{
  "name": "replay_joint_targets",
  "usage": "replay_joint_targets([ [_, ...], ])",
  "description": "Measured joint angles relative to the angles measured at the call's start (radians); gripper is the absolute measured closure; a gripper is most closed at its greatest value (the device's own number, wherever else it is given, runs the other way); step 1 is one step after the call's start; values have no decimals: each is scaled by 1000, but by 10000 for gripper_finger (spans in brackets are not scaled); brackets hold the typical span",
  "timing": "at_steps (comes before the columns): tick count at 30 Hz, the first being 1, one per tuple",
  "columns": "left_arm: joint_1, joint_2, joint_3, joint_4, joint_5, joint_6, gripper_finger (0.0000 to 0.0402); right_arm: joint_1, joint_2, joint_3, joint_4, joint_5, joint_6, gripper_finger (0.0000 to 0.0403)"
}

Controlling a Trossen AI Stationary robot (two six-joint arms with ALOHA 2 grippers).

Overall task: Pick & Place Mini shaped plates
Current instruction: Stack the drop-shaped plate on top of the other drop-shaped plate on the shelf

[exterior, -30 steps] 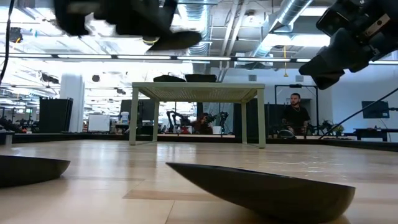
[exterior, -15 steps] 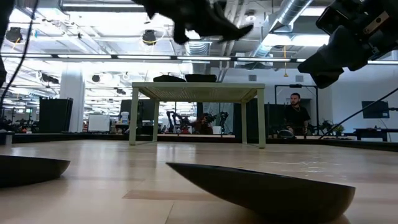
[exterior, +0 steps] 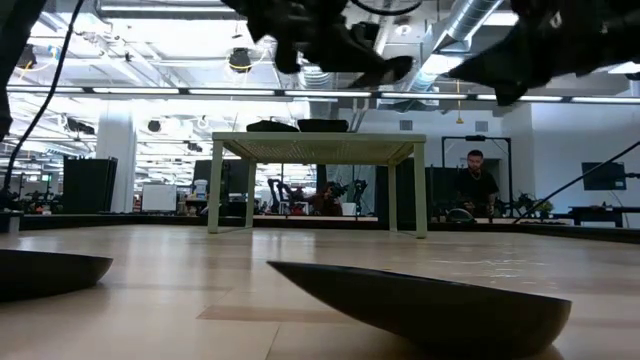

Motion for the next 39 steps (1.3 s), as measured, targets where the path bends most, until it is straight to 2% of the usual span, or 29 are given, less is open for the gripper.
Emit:
replay_joint_targets([
  [4,-58,-39,-23,-225,-8,-17,395,3,0,0,70,-15,-68,395],
  [10,-209,-164,-197,-261,6,-25,395,0,95,57,79,-108,-103,383],
  [15,-324,-295,-324,-239,2,-28,394,-1,304,224,80,-163,-204,342],
  [21,-387,-440,-448,-201,0,-111,394,-2,581,482,17,-364,-351,305],
  [24,-391,-486,-511,-173,-1,-126,394,-7,702,626,-52,-418,-365,301],
  [32,-381,-502,-616,-82,-38,-127,394,-39,947,972,-288,-420,-390,309],
  [37,-381,-502,-619,-64,-69,-127,394,-46,1032,1065,-389,-419,-421,309],
  [39,-380,-502,-619,-66,-69,-126,394,-41,1049,1075,-382,-365,-469,310],
])
